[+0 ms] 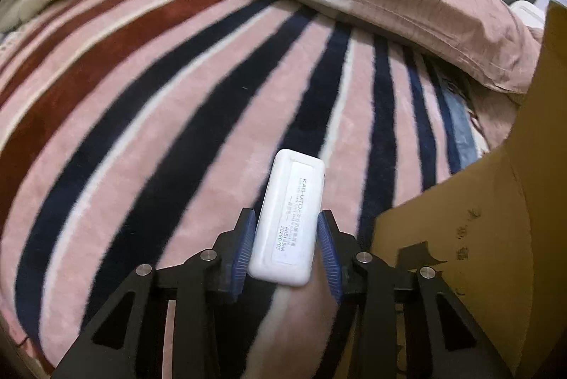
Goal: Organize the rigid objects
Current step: 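Grasp the white rectangular case with the right gripper, then lower the white case into the cardboard box and release it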
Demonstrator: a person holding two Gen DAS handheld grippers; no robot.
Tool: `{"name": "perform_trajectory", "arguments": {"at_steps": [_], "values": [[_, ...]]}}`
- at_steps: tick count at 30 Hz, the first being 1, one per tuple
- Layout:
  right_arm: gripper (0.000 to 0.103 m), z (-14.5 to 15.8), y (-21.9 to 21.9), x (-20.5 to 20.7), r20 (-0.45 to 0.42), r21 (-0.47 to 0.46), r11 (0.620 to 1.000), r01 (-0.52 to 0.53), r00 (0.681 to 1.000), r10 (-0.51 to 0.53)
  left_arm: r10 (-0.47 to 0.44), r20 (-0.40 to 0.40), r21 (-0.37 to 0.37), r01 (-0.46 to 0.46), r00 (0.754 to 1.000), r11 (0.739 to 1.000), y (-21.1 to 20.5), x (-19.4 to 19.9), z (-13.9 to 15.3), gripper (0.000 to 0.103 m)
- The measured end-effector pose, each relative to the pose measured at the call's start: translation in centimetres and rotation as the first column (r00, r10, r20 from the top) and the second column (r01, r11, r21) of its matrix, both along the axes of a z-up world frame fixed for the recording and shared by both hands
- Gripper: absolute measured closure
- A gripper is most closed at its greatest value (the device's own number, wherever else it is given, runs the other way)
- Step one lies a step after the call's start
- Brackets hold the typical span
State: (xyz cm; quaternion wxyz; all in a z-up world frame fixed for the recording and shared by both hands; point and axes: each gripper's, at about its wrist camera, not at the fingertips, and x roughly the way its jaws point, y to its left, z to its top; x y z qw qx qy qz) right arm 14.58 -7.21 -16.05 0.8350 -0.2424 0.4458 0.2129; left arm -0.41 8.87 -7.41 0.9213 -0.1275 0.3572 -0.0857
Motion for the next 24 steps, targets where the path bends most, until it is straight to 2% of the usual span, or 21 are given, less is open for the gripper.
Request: {"name": "perform_trajectory", "arguments": {"at_steps": [5,13,17,24], "values": [[0.071,0.8,0.5,-2.9,-0.089,0.137,0.98,-0.146,0.983,0.159,-0.004,-0.009,0.002,0.004,1.0,1.0,-0.2,0.5,0.0,0.026],[0.07,-0.3,1.0,-2.3,-0.119,0.157,0.98,-0.121,0.983,0.14,-0.008,-0.041,0.009,0.008,0.999,1.0,-0.9,1.3,-0.4,0.026],[0.072,1.1,1.2,-3.6,-0.045,0.175,0.969,-0.176,0.982,0.186,-0.021,-0.051,0.003,0.021,0.998,1.0,-1.3,1.5,-0.3,0.026],[0.072,8.4,1.3,-7.5,0.071,0.297,0.894,-0.334,0.942,0.328,-0.067,-0.022,-0.047,0.066,0.997,0.997,-2.3,2.4,1.7,0.026]]}}
